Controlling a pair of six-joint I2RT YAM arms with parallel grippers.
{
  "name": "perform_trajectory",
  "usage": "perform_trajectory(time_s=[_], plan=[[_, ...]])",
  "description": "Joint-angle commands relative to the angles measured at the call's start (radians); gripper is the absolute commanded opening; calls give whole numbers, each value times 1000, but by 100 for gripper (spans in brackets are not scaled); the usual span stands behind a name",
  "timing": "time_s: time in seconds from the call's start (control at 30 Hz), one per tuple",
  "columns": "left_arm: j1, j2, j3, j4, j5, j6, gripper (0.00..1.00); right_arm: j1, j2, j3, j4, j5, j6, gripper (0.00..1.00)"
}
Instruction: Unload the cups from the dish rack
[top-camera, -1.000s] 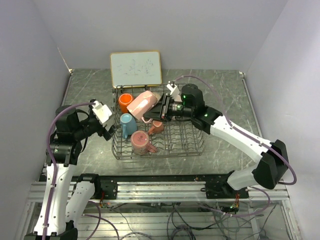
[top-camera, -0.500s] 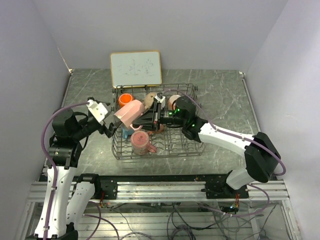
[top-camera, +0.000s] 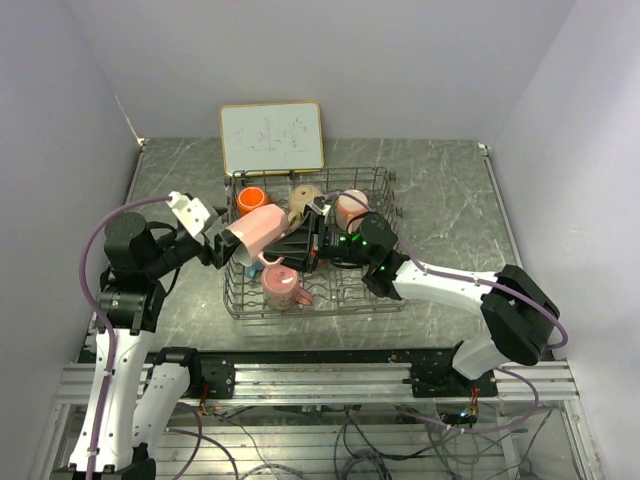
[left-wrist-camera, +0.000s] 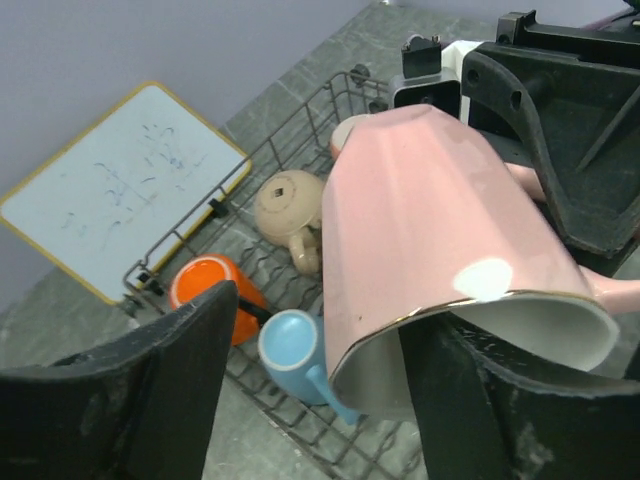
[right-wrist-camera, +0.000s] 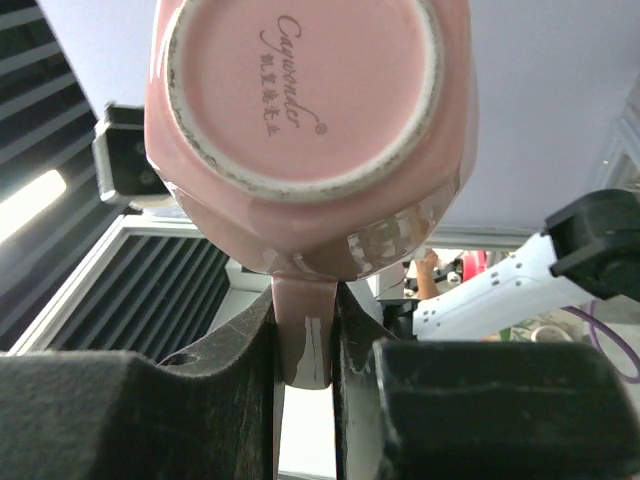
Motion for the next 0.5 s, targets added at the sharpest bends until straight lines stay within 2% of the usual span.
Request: perform_trajectory(time_s=[0.0,0.1,0.17,0.3,0.37,0.47], plan=[[-2,36,37,39,80,-148,73,22,-36,24,267,45,39,0],[-1,60,44,43,126,-206,66,33,-26,25,317,62,55,0],[-1,66,46,65,131,-235,58,40,-10,31,340,67,62,0],[-1,93,71,92,159,-285,25,49,26,49,312,51,62,0],[-1,119,94,62,175,-292,9,50,49,31,342,62,82,17],[-2,161,138,-45,137,-245,7,36,67,9,357,54,92,42]])
